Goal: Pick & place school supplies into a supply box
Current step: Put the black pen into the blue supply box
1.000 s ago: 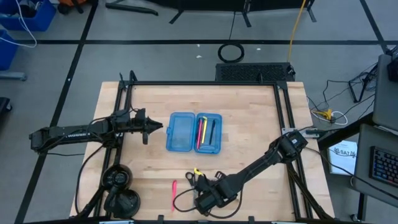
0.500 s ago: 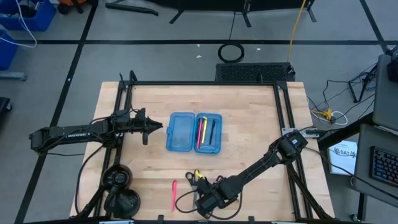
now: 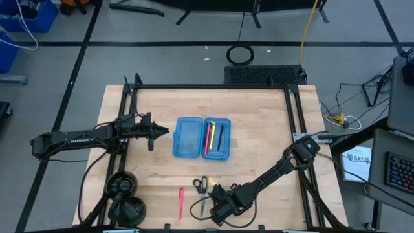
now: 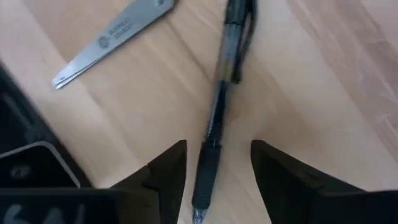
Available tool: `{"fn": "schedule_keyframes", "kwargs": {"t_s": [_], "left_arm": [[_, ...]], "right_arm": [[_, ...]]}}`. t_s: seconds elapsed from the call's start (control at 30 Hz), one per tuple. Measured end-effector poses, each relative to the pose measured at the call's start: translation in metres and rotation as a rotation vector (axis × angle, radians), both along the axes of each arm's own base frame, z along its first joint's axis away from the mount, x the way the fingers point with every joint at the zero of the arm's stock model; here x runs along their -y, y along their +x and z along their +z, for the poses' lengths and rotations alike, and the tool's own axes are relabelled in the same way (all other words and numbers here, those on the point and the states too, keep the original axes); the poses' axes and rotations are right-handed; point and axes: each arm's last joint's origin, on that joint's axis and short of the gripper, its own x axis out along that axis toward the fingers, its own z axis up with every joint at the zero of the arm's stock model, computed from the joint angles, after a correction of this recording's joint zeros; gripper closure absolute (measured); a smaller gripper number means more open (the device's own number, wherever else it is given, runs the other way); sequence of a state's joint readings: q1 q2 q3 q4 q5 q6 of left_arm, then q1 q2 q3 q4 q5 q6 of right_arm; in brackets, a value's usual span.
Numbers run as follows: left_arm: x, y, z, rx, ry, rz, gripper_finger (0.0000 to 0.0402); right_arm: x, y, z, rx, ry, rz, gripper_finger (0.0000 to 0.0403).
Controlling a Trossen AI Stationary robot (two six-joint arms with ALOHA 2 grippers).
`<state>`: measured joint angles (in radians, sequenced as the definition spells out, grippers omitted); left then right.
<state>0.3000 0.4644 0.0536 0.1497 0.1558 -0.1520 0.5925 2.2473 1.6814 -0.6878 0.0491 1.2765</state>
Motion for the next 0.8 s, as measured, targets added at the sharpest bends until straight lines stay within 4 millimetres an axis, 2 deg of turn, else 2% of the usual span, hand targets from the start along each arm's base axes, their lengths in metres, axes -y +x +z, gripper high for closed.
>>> {"fn": "schedule_keyframes", "kwargs": {"t_s": [0.13, 0.33, 0.8], "left_arm": [[0.000, 0.000, 0.000, -0.002, -0.001, 0.000, 0.0355], [0.000, 0.000, -0.001, -0.012, -0.004, 0.000, 0.0355], [0.000, -0.001, -0.002, -0.021, 0.005, -0.002, 0.0355]], "right_arm": [[0.009, -0.017, -0.011, -0.140, -0.097, -0.060, 0.0243], [0.017, -0.028, -0.024, -0.192, -0.126, -0.062, 0.0276], [0.018, -0.037, -0.025, -0.334, -0.044, -0.113, 0.0336]]}}
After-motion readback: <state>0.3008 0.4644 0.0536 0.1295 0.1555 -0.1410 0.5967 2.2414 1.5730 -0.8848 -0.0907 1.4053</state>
